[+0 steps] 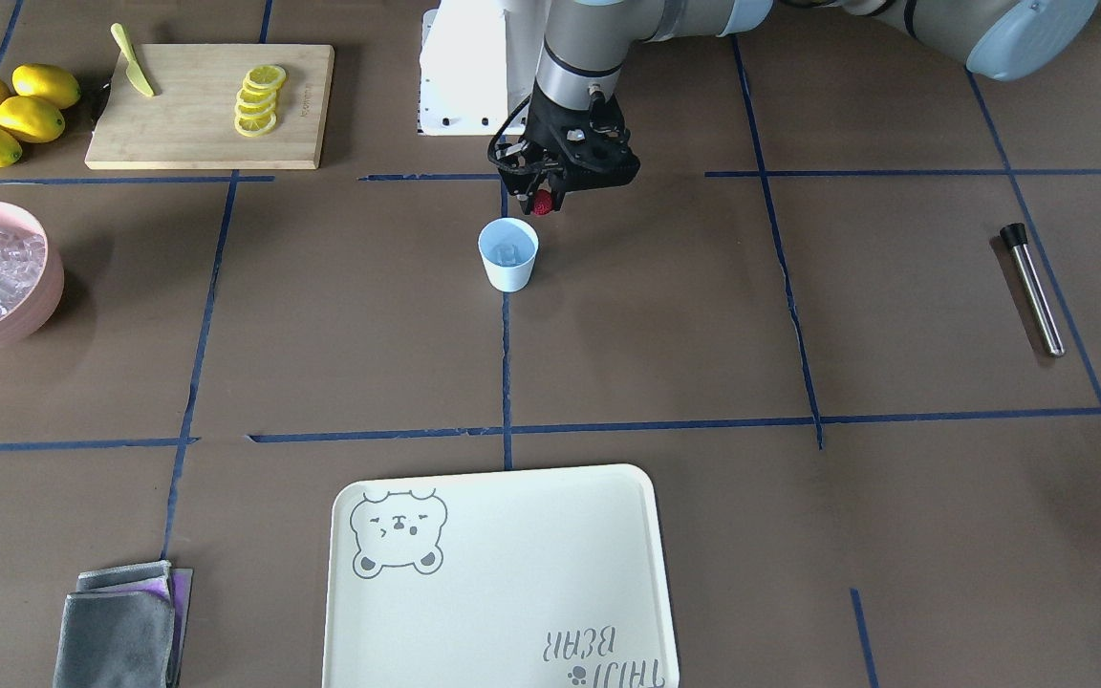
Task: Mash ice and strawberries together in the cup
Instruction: 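Carry the strawberry with the left gripper over the light-blue cup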
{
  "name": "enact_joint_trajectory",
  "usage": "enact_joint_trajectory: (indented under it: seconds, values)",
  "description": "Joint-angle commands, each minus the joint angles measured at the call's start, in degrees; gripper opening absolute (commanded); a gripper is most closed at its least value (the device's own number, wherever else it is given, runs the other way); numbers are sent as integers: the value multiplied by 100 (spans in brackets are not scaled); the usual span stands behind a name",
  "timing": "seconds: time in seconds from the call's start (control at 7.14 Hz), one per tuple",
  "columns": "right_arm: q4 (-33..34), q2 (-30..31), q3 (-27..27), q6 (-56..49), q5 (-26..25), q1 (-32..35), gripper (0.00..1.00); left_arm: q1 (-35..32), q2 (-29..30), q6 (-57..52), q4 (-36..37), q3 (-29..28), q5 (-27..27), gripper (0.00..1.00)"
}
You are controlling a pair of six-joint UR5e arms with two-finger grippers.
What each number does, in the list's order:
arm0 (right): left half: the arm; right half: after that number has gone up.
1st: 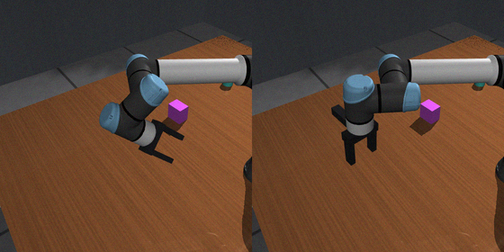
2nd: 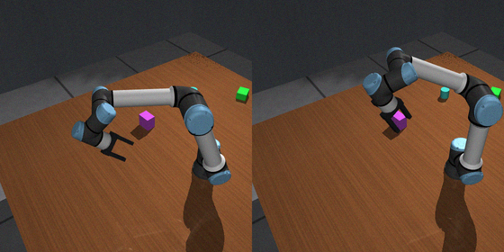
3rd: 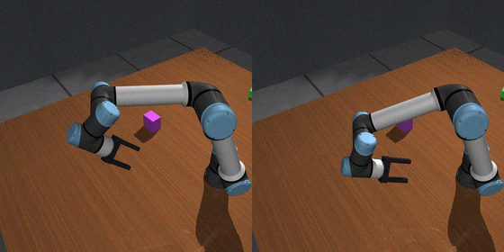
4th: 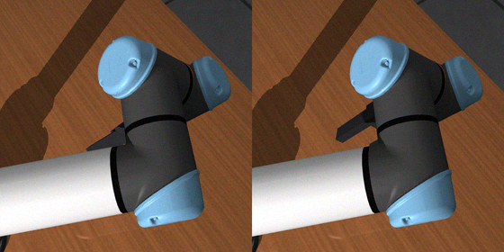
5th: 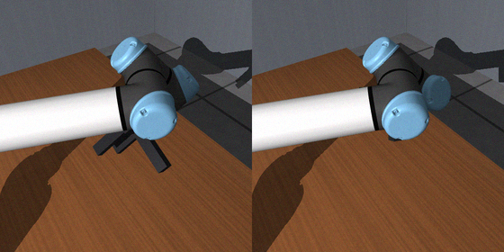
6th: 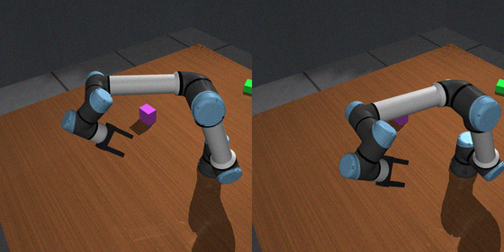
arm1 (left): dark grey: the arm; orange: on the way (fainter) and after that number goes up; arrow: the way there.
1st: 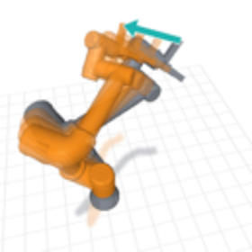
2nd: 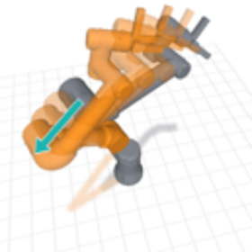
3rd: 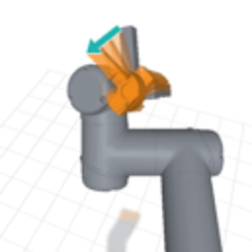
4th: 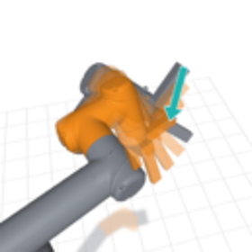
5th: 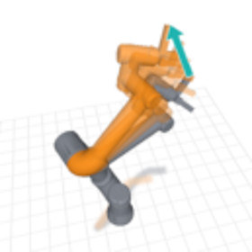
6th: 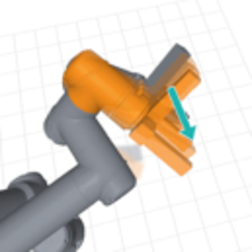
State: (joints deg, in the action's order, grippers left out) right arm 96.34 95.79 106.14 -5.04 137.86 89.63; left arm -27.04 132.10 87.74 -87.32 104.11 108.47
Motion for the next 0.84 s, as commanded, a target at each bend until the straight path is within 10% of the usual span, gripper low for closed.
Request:
enact_joint_trajectory:
  seconds: [0.0, 0.42, 0.56, 0.7]
  values:
    - [-1, 19, 3, -6, 12, 11, 99, 94, 193, 24, -565, -618, -98, 0]
    - [-1, 19, 3, 3, 12, 20, 99, 155, 167, 15, -567, -637, -98, 4]
    - [-1, 19, 12, 3, 12, 20, 99, 156, 159, -11, -576, -637, -98, 28]
    - [-1, 19, 12, 3, 12, 11, 99, 156, 133, -37, -576, -620, -116, 96]
